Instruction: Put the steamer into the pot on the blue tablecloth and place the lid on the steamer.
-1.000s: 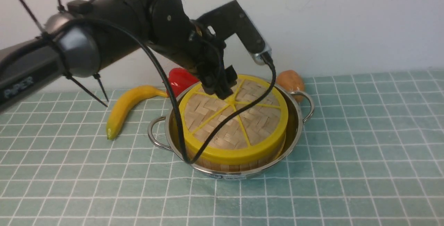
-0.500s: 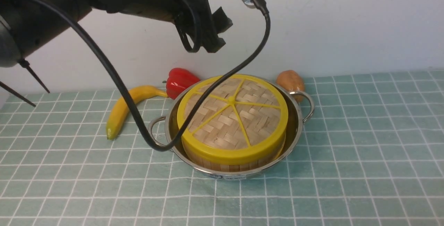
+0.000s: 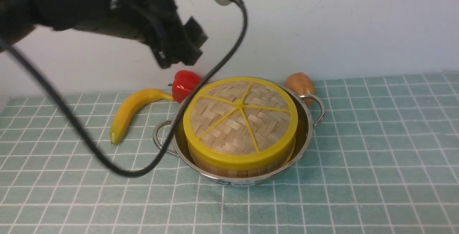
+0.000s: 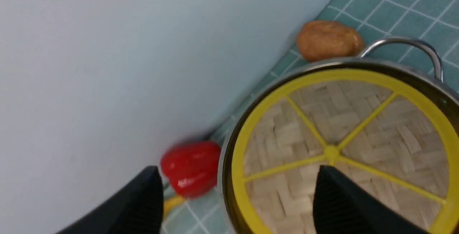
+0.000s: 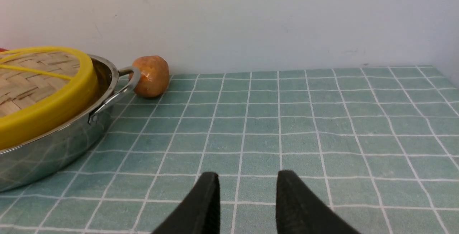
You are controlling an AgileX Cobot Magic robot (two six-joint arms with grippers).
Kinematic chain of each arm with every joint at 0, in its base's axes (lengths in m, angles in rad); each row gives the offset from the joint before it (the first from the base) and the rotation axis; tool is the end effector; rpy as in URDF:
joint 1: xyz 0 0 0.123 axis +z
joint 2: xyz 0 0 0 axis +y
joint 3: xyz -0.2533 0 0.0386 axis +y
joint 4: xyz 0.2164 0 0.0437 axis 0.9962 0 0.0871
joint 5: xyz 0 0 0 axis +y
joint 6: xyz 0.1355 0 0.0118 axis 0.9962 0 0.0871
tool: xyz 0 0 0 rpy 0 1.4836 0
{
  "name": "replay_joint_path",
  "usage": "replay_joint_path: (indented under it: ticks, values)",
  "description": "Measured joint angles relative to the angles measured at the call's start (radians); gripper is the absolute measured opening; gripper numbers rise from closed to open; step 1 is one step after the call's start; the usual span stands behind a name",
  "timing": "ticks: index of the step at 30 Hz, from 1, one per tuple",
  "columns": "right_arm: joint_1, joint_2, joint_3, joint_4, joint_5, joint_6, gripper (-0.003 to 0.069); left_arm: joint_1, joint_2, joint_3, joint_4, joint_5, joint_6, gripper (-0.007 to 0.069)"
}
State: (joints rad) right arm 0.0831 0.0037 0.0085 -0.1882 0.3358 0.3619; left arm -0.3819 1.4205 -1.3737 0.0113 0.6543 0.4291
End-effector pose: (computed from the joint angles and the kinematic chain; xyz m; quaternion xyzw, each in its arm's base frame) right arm 0.0955 -0.0005 0.1693 0.0587 0.7890 0.0572 0.6089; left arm 0.3062 -0.1220 0.3344 0.3524 0.8148 0.0160 0.4601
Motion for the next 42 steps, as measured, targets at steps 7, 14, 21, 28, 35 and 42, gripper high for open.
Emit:
replay_joint_path:
  ticks: [7,14,21,28,35,42]
  values:
    - [0.0,0.0,0.0,0.0,0.0,0.0,0.0243,0.237,-0.48,0.548,-0.068,-0.279,-0.112,0.0515]
    - [0.0,0.0,0.0,0.0,0.0,0.0,0.0243,0.478,-1.027,1.049,-0.23,-0.467,-0.134,0.0515]
    - [0.0,0.0,0.0,0.0,0.0,0.0,0.0243,0.545,-1.287,1.289,-0.258,-0.47,-0.131,0.0515]
    - [0.0,0.0,0.0,0.0,0.0,0.0,0.0243,0.547,-1.415,1.381,-0.254,-0.434,-0.128,0.0515]
    - [0.0,0.0,0.0,0.0,-0.001,0.0,0.0243,0.547,-1.421,1.381,-0.235,-0.381,-0.124,0.0515]
    - [0.0,0.0,0.0,0.0,-0.001,0.0,0.0243,0.547,-1.421,1.381,-0.216,-0.384,-0.142,0.0515]
